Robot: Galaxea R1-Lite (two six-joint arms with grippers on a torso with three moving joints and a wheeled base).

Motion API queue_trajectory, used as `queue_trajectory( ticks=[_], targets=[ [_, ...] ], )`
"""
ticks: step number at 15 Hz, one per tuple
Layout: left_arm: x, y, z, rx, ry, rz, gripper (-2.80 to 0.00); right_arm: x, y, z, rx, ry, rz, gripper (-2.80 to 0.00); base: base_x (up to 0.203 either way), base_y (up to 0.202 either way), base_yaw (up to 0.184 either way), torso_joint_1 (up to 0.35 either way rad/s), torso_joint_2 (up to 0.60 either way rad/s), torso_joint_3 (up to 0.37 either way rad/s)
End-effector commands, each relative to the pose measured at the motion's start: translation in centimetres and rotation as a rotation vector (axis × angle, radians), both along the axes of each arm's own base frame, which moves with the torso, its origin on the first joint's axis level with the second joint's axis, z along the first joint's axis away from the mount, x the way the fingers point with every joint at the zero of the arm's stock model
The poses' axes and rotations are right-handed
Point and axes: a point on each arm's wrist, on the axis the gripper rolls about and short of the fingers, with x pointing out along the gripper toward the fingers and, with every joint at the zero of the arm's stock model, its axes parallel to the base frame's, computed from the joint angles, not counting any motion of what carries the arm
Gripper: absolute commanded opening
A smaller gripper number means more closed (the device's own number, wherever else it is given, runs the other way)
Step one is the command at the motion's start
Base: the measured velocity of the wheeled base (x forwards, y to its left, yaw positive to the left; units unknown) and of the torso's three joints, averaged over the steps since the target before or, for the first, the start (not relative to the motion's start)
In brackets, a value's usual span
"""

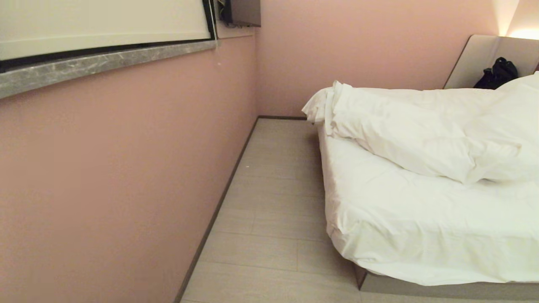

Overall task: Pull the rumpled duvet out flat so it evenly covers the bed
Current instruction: Hold the folded corner of the quilt

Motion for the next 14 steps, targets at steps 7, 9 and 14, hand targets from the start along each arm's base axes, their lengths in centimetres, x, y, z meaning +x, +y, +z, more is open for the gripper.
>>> queue_trajectory(
  ticks=[7,9,14],
  targets=[
    [0.00,0.00,-0.01,-0.001,0.001,0.000,-2.80,0.01,0.00,0.01,0.000,0.001,0.001,-2.80,0.196,0.000,0.000,0.002,0.00,0.001],
    [0.00,0.00,-0.01,-0.001,0.001,0.000,-2.80,0.01,0.00,0.01,0.000,0.001,0.001,-2.80,0.195,0.000,0.001,0.004,0.00,0.000],
    [0.00,0.00,-0.01,-0.001,0.001,0.000,-2.80,0.01,0.00,0.01,0.000,0.001,0.001,-2.80,0.195,0.000,0.000,0.002,0.00,0.001]
  ],
)
